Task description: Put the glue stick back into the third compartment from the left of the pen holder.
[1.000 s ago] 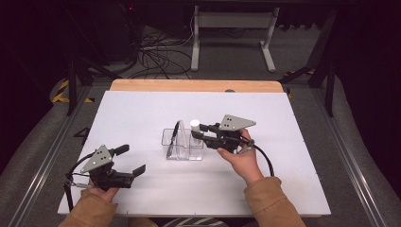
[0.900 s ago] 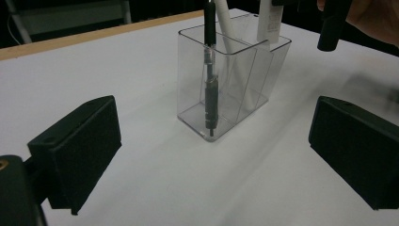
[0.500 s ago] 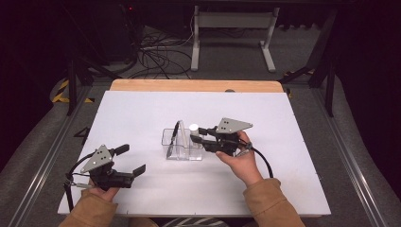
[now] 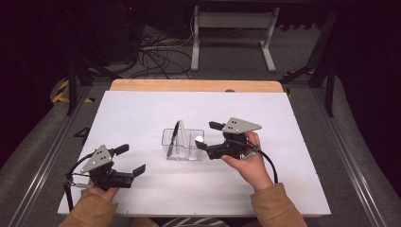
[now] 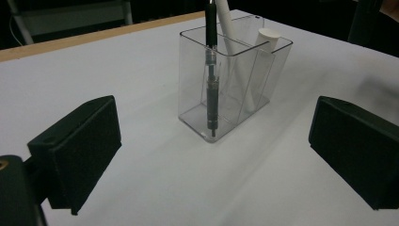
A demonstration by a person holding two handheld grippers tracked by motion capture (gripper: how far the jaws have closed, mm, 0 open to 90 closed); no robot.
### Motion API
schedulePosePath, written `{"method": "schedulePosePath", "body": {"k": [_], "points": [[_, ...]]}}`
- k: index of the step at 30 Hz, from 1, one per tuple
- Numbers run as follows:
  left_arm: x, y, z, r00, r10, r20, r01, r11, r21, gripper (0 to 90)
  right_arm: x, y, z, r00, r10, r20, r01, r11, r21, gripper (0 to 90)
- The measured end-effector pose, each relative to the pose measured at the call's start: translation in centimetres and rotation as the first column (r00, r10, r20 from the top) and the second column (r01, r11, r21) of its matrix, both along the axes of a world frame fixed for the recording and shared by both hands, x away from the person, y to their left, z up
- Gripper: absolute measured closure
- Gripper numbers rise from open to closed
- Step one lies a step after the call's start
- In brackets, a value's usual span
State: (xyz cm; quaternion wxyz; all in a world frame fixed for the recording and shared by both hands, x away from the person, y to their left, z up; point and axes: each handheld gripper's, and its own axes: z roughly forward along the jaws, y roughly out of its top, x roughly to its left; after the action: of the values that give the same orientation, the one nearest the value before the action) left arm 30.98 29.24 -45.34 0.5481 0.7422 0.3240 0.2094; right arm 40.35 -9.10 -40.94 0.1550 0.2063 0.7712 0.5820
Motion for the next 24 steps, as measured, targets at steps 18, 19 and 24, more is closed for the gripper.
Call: {"method": "schedulePosePath", "body": {"k": [18, 19, 24], "points": [[-0.3, 0.3, 0.4, 0.9997, 0.015, 0.018, -0.015, 0.9999, -0.006, 3.3, -1.5, -4.2, 1.4, 0.9944, -0.089, 0.057, 0.09, 0.996, -0.023, 7.3], [-0.3, 0.3, 0.4, 0.9997, 0.015, 0.018, -0.014, 0.9999, -0.005, 3.3, -1.6, -4.5, 1.3, 0.9936, -0.097, 0.057, 0.099, 0.995, -0.024, 7.3], [-0.5, 0.3, 0.5, 0.9996, 0.013, 0.027, -0.013, 0.9999, 0.001, 3.3, -1.9, -6.0, 0.8, 0.9901, -0.127, 0.06, 0.129, 0.991, -0.037, 7.3]]}}
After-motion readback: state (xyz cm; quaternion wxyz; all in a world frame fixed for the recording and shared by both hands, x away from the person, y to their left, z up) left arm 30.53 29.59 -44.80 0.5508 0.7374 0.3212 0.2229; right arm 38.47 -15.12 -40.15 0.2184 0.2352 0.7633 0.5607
